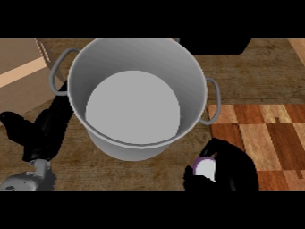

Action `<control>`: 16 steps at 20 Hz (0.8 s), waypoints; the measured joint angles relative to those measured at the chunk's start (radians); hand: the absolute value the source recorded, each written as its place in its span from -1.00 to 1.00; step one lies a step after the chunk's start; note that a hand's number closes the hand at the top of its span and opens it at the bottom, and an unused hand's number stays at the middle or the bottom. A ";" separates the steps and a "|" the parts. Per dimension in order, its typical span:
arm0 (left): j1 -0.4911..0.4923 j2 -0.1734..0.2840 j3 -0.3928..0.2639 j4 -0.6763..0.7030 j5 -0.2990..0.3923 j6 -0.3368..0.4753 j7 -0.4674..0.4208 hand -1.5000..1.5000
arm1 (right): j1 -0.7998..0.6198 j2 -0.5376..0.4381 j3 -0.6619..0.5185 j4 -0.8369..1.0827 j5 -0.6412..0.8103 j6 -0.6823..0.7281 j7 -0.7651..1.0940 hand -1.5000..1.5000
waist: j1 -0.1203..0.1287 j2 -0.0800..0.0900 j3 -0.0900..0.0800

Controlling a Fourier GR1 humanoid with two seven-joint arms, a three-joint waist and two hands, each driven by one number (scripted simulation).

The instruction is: Pick the can from the cutting board and place it in the pot

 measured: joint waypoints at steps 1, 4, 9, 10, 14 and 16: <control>0.005 -0.005 -0.001 0.001 0.003 0.000 -0.002 0.00 | 0.000 0.003 0.025 -0.031 0.043 -0.005 0.017 1.00 | -0.001 0.000 0.000; -0.005 0.003 0.009 0.006 0.007 -0.005 -0.001 0.00 | -0.003 0.007 0.113 -0.119 0.152 -0.012 0.056 1.00 | -0.002 0.002 0.000; -0.015 0.007 0.015 -0.004 0.010 -0.004 0.015 0.00 | -0.040 0.009 0.218 -0.270 0.314 0.013 0.078 1.00 | -0.002 0.002 0.000; -0.019 0.008 0.016 0.001 0.009 -0.005 0.013 0.00 | -0.060 0.009 0.237 -0.299 0.345 0.027 0.078 1.00 | -0.002 0.002 0.000; -0.035 0.005 0.014 0.010 0.007 -0.008 0.013 0.00 | -0.192 0.009 0.259 -0.354 0.408 0.069 0.077 1.00 | 0.010 0.006 -0.001; -0.039 0.011 0.018 0.020 0.010 -0.018 0.005 0.00 | -0.259 0.010 0.258 -0.366 0.420 0.082 0.074 1.00 | 0.015 0.007 -0.001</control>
